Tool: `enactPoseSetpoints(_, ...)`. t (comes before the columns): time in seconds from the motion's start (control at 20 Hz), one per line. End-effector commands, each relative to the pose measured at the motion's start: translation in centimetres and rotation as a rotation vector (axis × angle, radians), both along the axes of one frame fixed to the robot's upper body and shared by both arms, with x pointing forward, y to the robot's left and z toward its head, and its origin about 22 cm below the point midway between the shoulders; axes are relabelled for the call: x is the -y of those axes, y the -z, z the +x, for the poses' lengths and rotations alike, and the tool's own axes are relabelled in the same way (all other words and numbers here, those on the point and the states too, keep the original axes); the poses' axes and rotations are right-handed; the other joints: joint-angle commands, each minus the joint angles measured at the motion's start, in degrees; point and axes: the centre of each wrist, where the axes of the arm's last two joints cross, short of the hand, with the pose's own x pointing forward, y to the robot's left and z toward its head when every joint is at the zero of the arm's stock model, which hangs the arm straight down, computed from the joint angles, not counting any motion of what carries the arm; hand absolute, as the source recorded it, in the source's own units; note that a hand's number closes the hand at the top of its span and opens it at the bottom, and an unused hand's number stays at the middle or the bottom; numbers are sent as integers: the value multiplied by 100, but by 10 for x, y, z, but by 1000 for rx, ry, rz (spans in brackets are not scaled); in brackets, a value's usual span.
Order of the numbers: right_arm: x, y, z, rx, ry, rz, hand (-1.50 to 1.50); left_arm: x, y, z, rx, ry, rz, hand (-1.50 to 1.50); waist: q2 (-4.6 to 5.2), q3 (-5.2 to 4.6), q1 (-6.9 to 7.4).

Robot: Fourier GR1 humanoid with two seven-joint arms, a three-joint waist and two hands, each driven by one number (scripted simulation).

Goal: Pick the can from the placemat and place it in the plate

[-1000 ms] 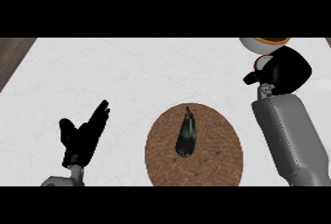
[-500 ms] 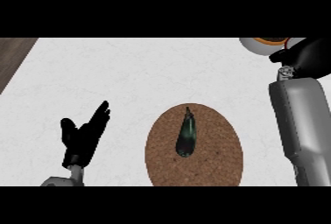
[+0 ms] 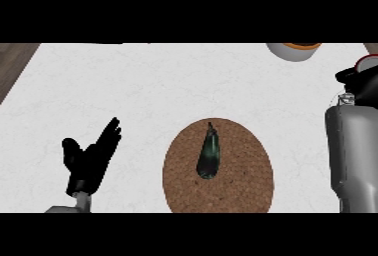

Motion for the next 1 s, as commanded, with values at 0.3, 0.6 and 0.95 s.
enactPoseSetpoints(0.3, 76, 36, -31, 235, 257, 60, 150, -2, 16, -9, -46, -26, 1, 0, -53, -21, -154)
enactPoseSetpoints(0.6, 109, 72, -49, 257, 259, 41, 150, 3, 5, 3, -54, -36, -14, 0, -69, -20, -175)
enactPoseSetpoints(0.95, 158, 102, -67, 62, 373, 363, -150, -8, 8, -6, -48, -37, -18, 0, -71, -12, -175)
